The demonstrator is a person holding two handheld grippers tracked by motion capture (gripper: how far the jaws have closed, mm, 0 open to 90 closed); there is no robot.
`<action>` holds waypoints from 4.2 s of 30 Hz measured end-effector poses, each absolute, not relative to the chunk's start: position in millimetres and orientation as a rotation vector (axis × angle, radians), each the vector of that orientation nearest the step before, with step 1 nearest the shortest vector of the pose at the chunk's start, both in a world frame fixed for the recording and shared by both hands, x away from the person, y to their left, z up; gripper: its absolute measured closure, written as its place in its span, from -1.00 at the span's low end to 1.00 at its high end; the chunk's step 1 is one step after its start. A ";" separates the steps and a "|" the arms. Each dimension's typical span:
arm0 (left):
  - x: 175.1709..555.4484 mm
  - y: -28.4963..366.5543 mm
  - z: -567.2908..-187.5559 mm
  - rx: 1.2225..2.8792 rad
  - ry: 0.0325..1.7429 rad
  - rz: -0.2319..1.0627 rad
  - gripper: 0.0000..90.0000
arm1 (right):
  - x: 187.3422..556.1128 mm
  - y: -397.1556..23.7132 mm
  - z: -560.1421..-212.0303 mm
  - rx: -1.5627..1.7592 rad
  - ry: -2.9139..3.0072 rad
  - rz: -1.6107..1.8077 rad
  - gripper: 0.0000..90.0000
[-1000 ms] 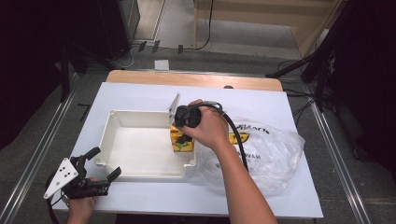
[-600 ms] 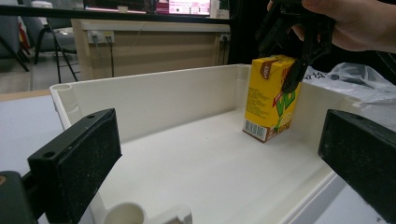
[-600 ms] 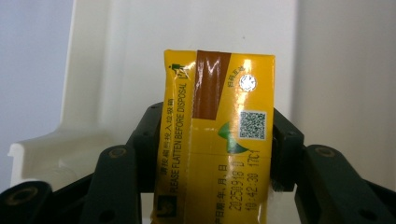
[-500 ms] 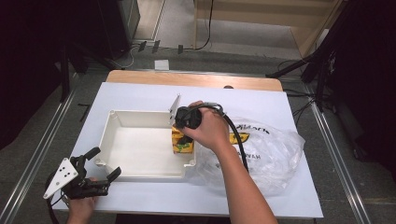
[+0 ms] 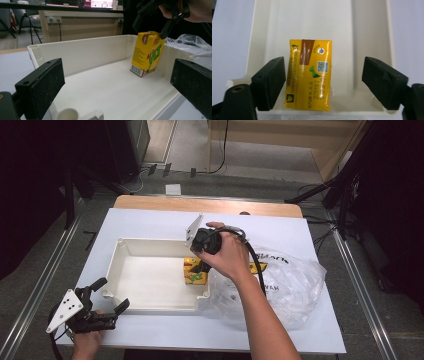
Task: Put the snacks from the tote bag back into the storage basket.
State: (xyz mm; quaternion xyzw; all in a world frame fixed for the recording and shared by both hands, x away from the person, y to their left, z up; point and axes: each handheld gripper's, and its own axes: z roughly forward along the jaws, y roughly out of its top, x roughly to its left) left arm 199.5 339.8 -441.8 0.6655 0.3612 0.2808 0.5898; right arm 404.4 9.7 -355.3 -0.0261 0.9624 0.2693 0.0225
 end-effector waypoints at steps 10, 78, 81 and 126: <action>199.4 339.7 -441.7 1.555 0.839 0.656 -1.00 | 404.1 -4.3 -352.0 -0.034 2.937 0.930 -0.57; 199.4 338.9 -441.9 1.559 0.839 0.656 -1.00 | 393.0 -98.8 -366.8 0.179 2.879 0.948 -0.59; 199.4 339.0 -441.9 1.564 0.836 0.657 -1.00 | 391.7 -104.4 -368.3 0.197 2.871 0.956 -0.59; 199.3 338.3 -442.0 1.571 0.834 0.658 -1.00 | 375.2 -159.2 -385.8 0.328 2.819 1.039 -0.59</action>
